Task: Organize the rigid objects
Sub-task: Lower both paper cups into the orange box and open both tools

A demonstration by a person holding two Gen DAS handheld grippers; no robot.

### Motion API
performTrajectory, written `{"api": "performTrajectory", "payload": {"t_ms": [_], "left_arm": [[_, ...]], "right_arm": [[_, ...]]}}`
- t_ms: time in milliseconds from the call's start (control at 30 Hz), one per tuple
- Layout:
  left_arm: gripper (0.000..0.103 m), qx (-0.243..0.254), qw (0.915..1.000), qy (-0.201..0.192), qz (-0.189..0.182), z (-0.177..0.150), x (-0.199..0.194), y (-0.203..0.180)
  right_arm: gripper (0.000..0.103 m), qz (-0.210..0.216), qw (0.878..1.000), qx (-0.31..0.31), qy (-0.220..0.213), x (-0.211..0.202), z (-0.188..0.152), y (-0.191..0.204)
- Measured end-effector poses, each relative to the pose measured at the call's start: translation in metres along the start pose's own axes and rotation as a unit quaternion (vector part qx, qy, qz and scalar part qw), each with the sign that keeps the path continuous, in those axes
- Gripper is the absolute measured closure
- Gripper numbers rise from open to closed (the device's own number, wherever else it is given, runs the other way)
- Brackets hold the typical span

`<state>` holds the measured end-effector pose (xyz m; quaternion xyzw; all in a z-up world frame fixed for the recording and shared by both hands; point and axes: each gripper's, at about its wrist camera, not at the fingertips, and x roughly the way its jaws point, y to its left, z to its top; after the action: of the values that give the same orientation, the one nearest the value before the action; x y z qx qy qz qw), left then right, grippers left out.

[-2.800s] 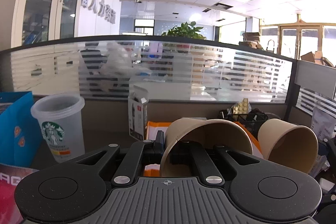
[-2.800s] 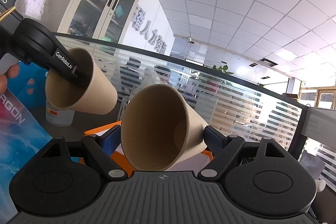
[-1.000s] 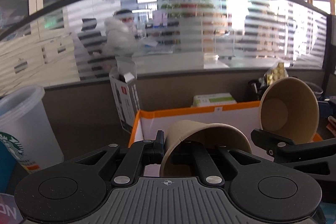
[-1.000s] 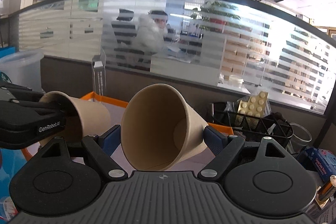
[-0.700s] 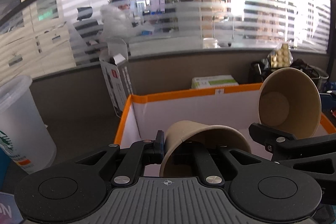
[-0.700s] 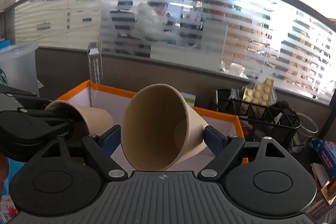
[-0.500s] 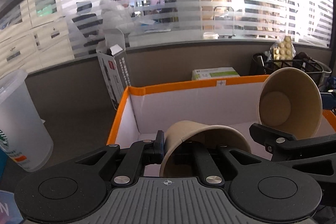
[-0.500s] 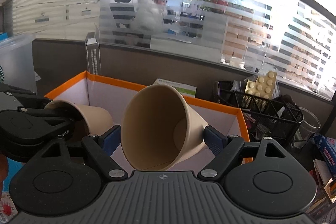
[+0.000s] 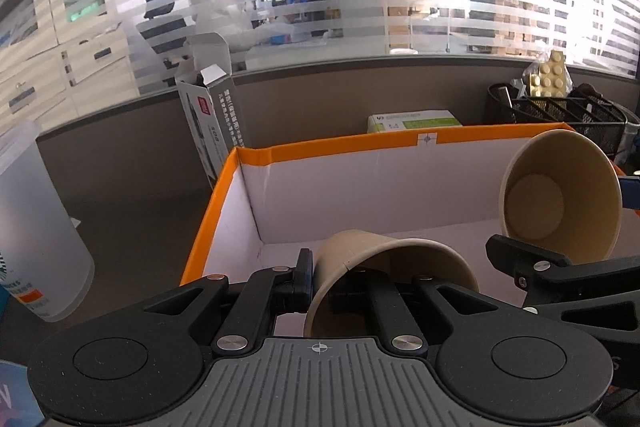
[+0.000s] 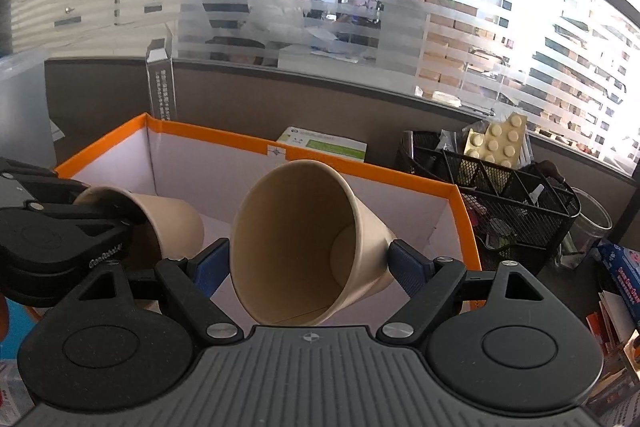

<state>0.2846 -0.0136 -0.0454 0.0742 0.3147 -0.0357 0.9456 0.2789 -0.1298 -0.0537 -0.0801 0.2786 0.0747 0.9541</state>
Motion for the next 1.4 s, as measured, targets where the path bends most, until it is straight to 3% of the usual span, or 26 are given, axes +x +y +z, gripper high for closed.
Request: {"api": "performTrajectory", "payload": {"t_ms": [467,600,733,767,800,833,900,1167,1400], "left_arm": [[0.089,0.001,0.9998,0.019,0.002,0.001,0.011,-0.003],[0.055,-0.004,0.9999,0.014,-0.004,0.001,0.006,-0.001],[0.037,-0.01,0.9995,0.017,-0.026,0.003,0.0,0.002],[0.031,-0.008,0.9997,0.012,-0.019,0.003,-0.004,0.002],[0.014,-0.005,1.0,0.004,0.001,0.003,-0.008,0.001],[0.005,-0.001,0.9997,-0.011,0.022,0.004,-0.014,0.0],[0.003,0.008,0.9987,-0.039,0.031,0.005,-0.027,0.001],[0.002,-0.002,0.998,-0.058,0.024,0.003,-0.07,0.02],[0.0,0.003,0.9956,-0.093,-0.009,-0.031,-0.126,0.042]], "right_arm": [[0.019,-0.01,1.0,-0.004,0.011,0.006,0.0,0.001],[0.017,-0.019,1.0,-0.004,0.013,0.004,-0.002,-0.002],[0.016,-0.02,1.0,0.008,0.007,-0.002,-0.001,-0.011],[0.015,-0.021,1.0,0.011,0.005,-0.006,-0.001,-0.013],[0.015,-0.021,1.0,0.013,0.002,-0.009,0.0,-0.014],[0.014,-0.021,1.0,0.014,0.0,-0.012,0.0,-0.015],[0.013,-0.02,1.0,0.017,-0.006,-0.02,0.002,-0.016],[0.013,-0.017,0.999,0.01,-0.036,-0.064,0.003,-0.008],[0.008,-0.007,0.998,-0.005,-0.061,-0.117,-0.021,0.004]]}}
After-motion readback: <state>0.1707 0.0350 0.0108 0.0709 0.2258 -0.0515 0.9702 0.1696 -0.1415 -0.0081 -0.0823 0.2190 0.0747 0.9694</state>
